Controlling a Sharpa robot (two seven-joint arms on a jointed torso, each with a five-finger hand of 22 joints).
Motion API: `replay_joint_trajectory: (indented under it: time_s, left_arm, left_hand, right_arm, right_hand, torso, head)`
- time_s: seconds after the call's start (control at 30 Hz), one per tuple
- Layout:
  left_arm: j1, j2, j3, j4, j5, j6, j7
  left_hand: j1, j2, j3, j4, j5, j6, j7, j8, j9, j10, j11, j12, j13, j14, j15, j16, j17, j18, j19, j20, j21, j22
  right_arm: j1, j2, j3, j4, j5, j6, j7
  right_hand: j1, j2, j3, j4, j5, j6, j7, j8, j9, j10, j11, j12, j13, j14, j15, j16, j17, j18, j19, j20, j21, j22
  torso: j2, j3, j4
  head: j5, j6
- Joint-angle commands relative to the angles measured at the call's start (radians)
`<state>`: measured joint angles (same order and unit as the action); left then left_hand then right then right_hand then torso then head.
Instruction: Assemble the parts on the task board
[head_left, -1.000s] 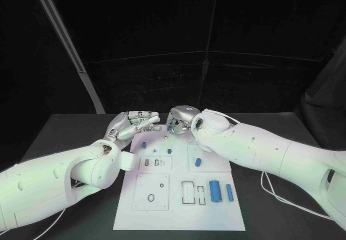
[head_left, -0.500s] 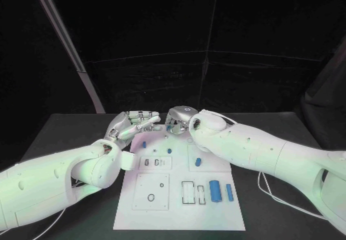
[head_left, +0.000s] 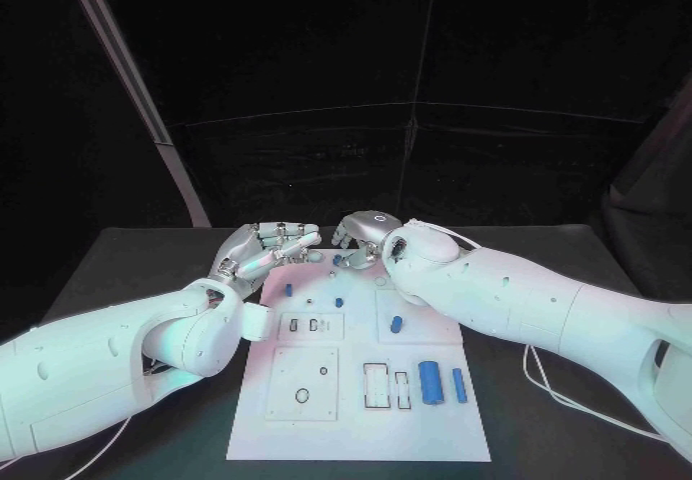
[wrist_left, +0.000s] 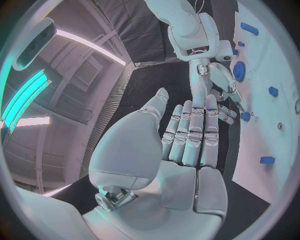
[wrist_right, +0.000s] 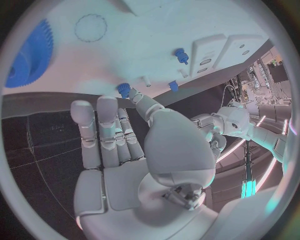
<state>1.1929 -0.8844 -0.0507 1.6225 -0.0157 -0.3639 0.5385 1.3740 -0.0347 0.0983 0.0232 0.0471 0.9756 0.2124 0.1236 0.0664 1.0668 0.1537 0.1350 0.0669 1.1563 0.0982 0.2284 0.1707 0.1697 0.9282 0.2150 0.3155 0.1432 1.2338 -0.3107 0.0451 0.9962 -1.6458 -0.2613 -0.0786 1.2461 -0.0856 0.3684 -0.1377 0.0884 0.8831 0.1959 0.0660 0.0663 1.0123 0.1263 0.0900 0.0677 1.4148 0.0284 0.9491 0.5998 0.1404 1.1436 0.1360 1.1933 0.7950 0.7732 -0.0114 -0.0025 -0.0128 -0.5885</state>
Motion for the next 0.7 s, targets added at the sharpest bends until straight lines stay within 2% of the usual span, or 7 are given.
replay_joint_trajectory:
  time_s: [0.03,0.17,0.3,0.4,0.5,0.53,0.7]
  left_arm:
    - [0.002,-0.003,0.001,0.001,-0.005,0.015,0.001]
    - [0.002,-0.009,0.001,0.003,-0.005,0.015,0.001]
    - [0.002,-0.013,0.001,0.003,-0.005,0.016,0.002]
    - [0.002,-0.015,0.001,0.001,-0.005,0.017,0.002]
    - [0.002,-0.015,0.001,-0.002,-0.005,0.017,0.001]
    - [0.002,-0.014,0.001,-0.002,-0.005,0.018,0.001]
    - [0.002,-0.012,0.001,-0.004,-0.005,0.02,0.0]
  left_hand:
    - [0.001,0.01,0.0,-0.003,0.001,0.005,0.005,-0.005,-0.001,0.001,0.004,-0.005,-0.002,0.003,0.006,-0.005,0.001,0.013,0.005,0.002,-0.006,-0.001]
    - [0.001,0.01,0.0,-0.003,0.001,0.005,0.005,-0.005,-0.001,0.001,0.004,-0.005,-0.002,0.003,0.006,-0.005,0.001,0.013,0.005,0.002,-0.006,-0.001]
    - [0.001,0.01,0.0,-0.003,0.001,0.005,0.005,-0.005,-0.001,0.001,0.004,-0.005,-0.002,0.003,0.006,-0.005,0.001,0.013,0.005,0.002,-0.006,-0.001]
    - [0.001,0.01,0.0,-0.004,0.001,0.005,0.005,-0.006,-0.001,0.0,0.004,-0.006,-0.002,0.002,0.006,-0.006,0.001,0.013,0.005,0.002,-0.007,-0.002]
    - [0.001,0.01,0.0,-0.004,0.001,0.005,0.005,-0.006,-0.001,0.0,0.004,-0.006,-0.002,0.002,0.006,-0.006,0.001,0.013,0.005,0.002,-0.007,-0.002]
    - [0.001,0.01,0.0,-0.004,0.001,0.005,0.005,-0.006,-0.001,0.0,0.004,-0.006,-0.002,0.002,0.006,-0.006,0.001,0.013,0.005,0.002,-0.007,-0.002]
    - [0.001,0.01,0.0,-0.004,0.001,0.005,0.005,-0.006,-0.001,0.0,0.004,-0.006,-0.002,0.002,0.006,-0.006,0.001,0.013,0.005,0.002,-0.007,-0.002]
  right_arm:
    - [0.003,-0.046,0.001,0.052,0.035,-0.058,-0.018]
    - [0.009,-0.135,0.001,0.14,0.12,-0.068,-0.038]
    - [0.019,-0.24,0.001,0.239,0.214,-0.037,-0.072]
    - [0.026,-0.317,0.001,0.308,0.277,0.019,-0.111]
    - [0.03,-0.364,0.001,0.341,0.303,0.074,-0.142]
    - [0.031,-0.373,0.001,0.345,0.304,0.091,-0.151]
    - [0.033,-0.392,0.001,0.342,0.277,0.142,-0.182]
  right_hand:
    - [0.004,0.008,-0.008,0.011,0.023,0.032,-0.003,0.014,0.007,0.047,-0.006,0.029,0.006,0.018,-0.002,0.03,0.037,-0.002,0.036,-0.003,0.029,0.049]
    - [-0.004,0.011,-0.011,0.033,0.049,0.066,-0.015,0.025,0.009,0.16,-0.029,0.088,0.024,0.043,-0.018,0.094,0.116,-0.018,0.091,-0.015,0.079,0.136]
    - [-0.039,-0.018,-0.048,0.067,0.065,0.096,-0.048,0.035,0.01,0.307,-0.068,0.177,0.075,0.067,-0.048,0.172,0.218,-0.032,0.139,-0.04,0.125,0.217]
    - [-0.066,-0.039,-0.117,0.114,0.126,0.098,-0.067,0.039,0.007,0.355,-0.094,0.3,0.196,0.088,-0.071,0.285,0.371,-0.054,0.203,-0.069,0.188,0.332]
    - [-0.079,-0.043,-0.168,0.151,0.151,0.087,-0.072,0.04,0.005,0.357,-0.092,0.474,0.379,0.099,-0.068,0.373,0.503,-0.068,0.238,-0.069,0.227,0.41]
    - [-0.065,-0.029,-0.19,0.169,0.163,0.078,-0.074,0.041,0.005,0.337,-0.089,0.592,0.512,0.099,-0.064,0.399,0.54,-0.073,0.244,-0.064,0.238,0.43]
    - [-0.039,-0.033,-0.259,0.202,0.163,0.046,-0.056,0.042,0.004,0.31,-0.078,0.81,0.764,0.103,-0.054,0.454,0.629,-0.079,0.259,-0.055,0.261,0.475]
  torso:
    - [-0.001,-0.0002,-0.0014]
    - [-0.005,-0.0003,-0.0085]
    - [-0.009,-0.0008,-0.0191]
    - [-0.011,-0.0009,-0.0261]
    - [-0.012,-0.0011,-0.0306]
    - [-0.012,-0.0011,-0.0314]
    - [-0.013,-0.0008,-0.0316]
  head:
    - [-0.002,0.0]
    - [0.0,0.0]
    - [-0.002,0.001]
    - [0.0,0.0]
    - [0.0,0.002]
    - [0.0,0.002]
    - [-0.002,0.002]
